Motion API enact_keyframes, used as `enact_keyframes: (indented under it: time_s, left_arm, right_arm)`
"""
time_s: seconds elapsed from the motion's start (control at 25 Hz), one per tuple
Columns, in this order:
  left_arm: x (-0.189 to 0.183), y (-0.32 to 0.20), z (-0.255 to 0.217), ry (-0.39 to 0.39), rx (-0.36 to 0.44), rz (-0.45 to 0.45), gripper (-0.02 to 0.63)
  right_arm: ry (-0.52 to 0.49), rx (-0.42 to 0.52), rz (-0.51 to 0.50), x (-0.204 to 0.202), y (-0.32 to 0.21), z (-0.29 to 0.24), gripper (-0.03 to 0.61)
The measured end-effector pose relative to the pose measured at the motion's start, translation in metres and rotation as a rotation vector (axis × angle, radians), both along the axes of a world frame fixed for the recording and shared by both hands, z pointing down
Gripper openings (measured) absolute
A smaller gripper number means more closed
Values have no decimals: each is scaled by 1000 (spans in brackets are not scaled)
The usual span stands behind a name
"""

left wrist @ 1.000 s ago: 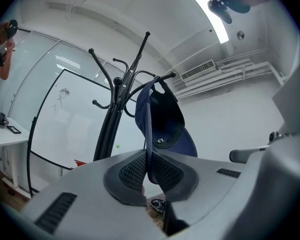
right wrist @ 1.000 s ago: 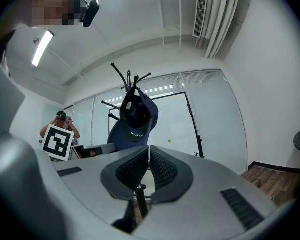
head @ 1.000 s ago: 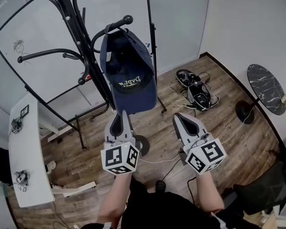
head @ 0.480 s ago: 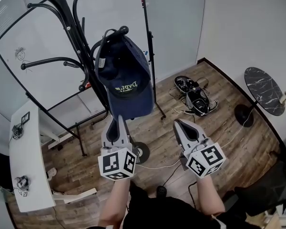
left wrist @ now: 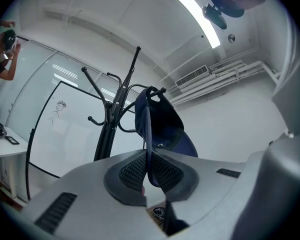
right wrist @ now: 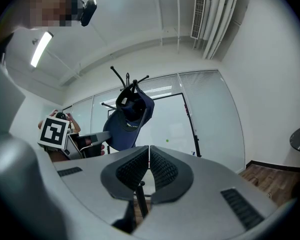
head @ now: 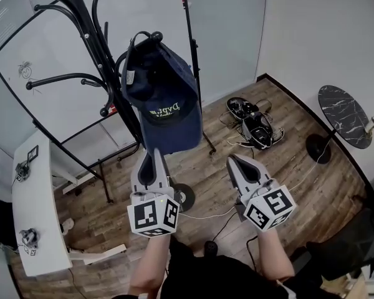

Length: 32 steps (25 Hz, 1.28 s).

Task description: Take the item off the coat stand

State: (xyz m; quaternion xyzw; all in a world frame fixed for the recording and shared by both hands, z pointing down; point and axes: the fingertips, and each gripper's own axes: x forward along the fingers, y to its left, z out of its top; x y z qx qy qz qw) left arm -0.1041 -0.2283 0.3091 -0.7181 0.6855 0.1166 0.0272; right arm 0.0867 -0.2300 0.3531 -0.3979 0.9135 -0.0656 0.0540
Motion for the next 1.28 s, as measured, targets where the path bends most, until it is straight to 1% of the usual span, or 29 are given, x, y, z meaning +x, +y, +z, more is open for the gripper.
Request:
enact_keyframes:
  time_s: [0.32, 0.64, 0.8, 0.96, 1.28]
  left_arm:
    - [4, 6, -6, -34, 17, -18, 34]
    - [9, 16, -14, -82, 65, -56, 34]
    - [13, 22, -22, -114, 104, -75, 33]
    - [18, 25, -24, -91, 104, -48, 32]
    - [23, 35, -23, -90, 106, -35, 32]
  right_arm:
    - [-5, -9, 7, 2, 2, 1, 32]
    - [-9, -17, 8, 5, 5, 5, 32]
    - [-11, -16, 7, 7, 6, 4, 32]
    - [-14, -10, 1, 6, 9, 2, 32]
    - [-22, -25, -7, 9, 11, 6, 32]
